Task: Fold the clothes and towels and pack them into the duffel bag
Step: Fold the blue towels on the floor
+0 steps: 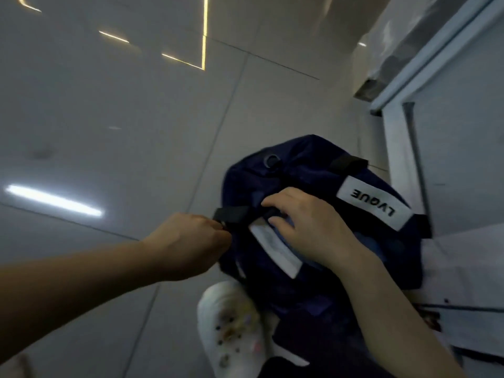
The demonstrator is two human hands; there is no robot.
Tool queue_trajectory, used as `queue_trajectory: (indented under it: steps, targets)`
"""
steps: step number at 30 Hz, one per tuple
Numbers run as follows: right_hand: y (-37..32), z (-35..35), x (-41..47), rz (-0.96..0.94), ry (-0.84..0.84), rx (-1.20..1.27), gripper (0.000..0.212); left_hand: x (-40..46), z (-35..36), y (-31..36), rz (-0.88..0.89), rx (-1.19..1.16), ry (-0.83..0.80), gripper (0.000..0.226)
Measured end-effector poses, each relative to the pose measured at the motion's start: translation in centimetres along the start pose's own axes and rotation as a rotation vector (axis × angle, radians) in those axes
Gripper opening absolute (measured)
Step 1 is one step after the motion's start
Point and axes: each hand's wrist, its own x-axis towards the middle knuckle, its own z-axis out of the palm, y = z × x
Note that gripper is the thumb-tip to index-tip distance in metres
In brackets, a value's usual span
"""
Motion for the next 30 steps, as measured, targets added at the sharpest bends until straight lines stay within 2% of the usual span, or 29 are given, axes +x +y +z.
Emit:
queue_trajectory:
  steps: [2,4,6,10,16,18,20,22,26,28,30]
  targets:
    - [-3.3,0.3,1.4,-0.070,-0.032,0.015,0.031,-3.9,-1.2,-2.1,-0.186,-0.098,-0.034,0.025]
    - [-6.7,0.5,3.1,-0.159,-0.082,-0.002,0.033,-7.2,-2.6,-3.9,-0.300,-0.139,-0.056,0.025]
    - [-10.2,0.9,5.0,-0.258,-0.157,-0.050,0.034,-10.5,-3.5,-5.5,-0.348,-0.095,-0.026,0.027]
    - [-17.9,2.8,8.4,-0.506,-0.293,-0.313,0.035,-16.7,-2.4,-8.6,-0.414,-0.033,0.045,0.028]
    - [-28.0,7.8,13.1,-0.933,-0.488,-0.721,0.022,-25.4,6.4,-13.7,-0.983,-0.440,0.384,0.019]
    - [-30.2,9.8,14.1,-1.030,-0.579,-0.856,0.025,-28.6,8.2,-13.9,-1.009,-0.435,0.352,0.019]
    - [-32.0,11.9,14.8,-1.045,-0.659,-0.927,0.027,-31.6,9.0,-14.0,-0.932,-0.314,0.319,0.017]
    - [-34.7,14.3,15.7,-1.021,-0.677,-0.883,0.030,-35.1,9.5,-14.7,-0.930,-0.191,0.373,0.014]
    - [-40.3,19.6,16.6,-0.891,-0.608,-0.557,0.035,-41.5,11.9,-15.7,-1.133,-0.127,0.486,0.031]
    - [-42.5,22.7,16.6,-0.820,-0.614,-0.380,0.037,-44.2,13.3,-15.7,-1.201,-0.094,0.474,0.033]
    - [-44.5,25.5,16.0,-0.739,-0.640,-0.223,0.038,-46.4,14.8,-15.1,-1.240,-0.061,0.390,0.032]
